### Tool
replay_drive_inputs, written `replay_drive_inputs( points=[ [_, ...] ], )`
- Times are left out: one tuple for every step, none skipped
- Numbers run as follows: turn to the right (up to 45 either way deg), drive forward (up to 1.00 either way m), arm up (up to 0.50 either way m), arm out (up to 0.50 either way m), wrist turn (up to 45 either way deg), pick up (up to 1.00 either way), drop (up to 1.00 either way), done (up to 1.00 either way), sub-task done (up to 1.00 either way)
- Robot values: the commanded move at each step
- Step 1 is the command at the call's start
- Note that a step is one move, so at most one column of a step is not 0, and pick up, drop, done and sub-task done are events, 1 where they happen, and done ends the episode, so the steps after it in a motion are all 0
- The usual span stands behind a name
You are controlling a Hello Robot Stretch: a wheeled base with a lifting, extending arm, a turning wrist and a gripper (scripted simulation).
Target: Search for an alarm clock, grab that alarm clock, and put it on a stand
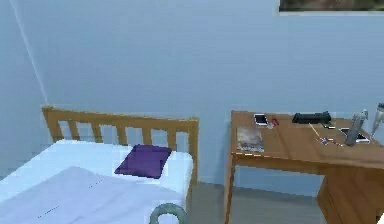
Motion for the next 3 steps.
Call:
replay_drive_inputs(
  points=[
    [-45.0, 0.00, 0.00, 0.00, 0.0, 0.00, 0.00, 0.00, 0.00],
    [-45.0, 0.00, 0.00, 0.00, 0.0, 0.00, 0.00, 0.00, 0.00],
    [-45.0, 0.00, 0.00, 0.00, 0.0, 0.00, 0.00, 0.00, 0.00]
  ],
)
